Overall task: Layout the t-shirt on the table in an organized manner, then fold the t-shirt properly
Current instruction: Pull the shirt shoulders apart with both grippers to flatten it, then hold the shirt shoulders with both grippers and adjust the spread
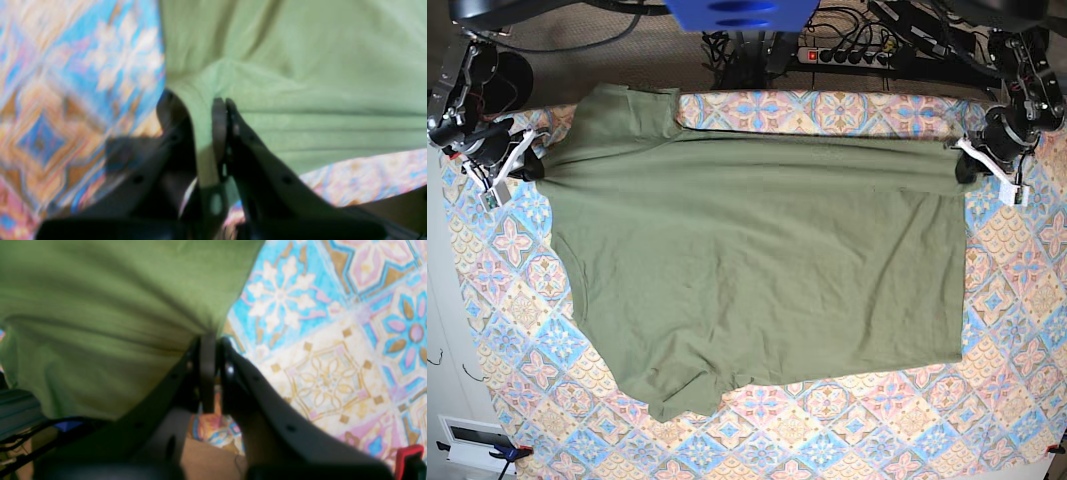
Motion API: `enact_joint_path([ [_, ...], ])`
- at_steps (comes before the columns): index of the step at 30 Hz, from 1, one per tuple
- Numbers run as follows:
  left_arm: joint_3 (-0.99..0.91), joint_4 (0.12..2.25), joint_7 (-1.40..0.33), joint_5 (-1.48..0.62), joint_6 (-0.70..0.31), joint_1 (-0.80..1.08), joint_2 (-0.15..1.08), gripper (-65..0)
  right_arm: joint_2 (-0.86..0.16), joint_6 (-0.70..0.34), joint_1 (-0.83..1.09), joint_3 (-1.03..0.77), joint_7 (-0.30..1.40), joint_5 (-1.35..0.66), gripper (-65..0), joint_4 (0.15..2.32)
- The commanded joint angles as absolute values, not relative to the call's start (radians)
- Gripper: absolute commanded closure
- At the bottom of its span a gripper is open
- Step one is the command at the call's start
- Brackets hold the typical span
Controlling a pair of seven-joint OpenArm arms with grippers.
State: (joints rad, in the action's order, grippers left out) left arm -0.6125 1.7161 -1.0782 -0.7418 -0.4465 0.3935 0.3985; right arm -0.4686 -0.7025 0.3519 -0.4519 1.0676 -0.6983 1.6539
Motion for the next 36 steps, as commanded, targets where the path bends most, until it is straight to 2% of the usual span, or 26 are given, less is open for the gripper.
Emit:
enact_joint_path([
  [1, -0.648, 1.730, -1.067, -0.734, -0.440, 0.387, 0.400, 0.0, -0.492, -0.698, 0.328, -0.464, 1.053, -0.702, -0.2, 1.667],
  [8, -0.671, 1.730, -1.070, -0.745, -0.441, 0.332, 0.378, 0.0, -0.489, -0.698, 0.226, -0.460, 1.053, -0.702, -0.2, 1.647],
  [17, -0.676, 1.728, -1.069, -0.894, -0.438, 0.280, 0.378, 0.0, -0.489, -0.698, 0.104, -0.395, 1.053, -0.700, -0.2, 1.508],
  [27, -0.676, 1.727, -1.069, -0.900, -0.435, 0.194, 0.369, 0.0, -0.489, -0.698, -0.033, -0.309, 1.052, -0.700, -0.2, 1.480],
  [36, -0.676, 1.722, -1.069, -0.891, -0.433, 0.096, 0.317, 0.0, -0.487, -0.698, -0.156, -0.236, 1.043, -0.699, -0.2, 1.328],
])
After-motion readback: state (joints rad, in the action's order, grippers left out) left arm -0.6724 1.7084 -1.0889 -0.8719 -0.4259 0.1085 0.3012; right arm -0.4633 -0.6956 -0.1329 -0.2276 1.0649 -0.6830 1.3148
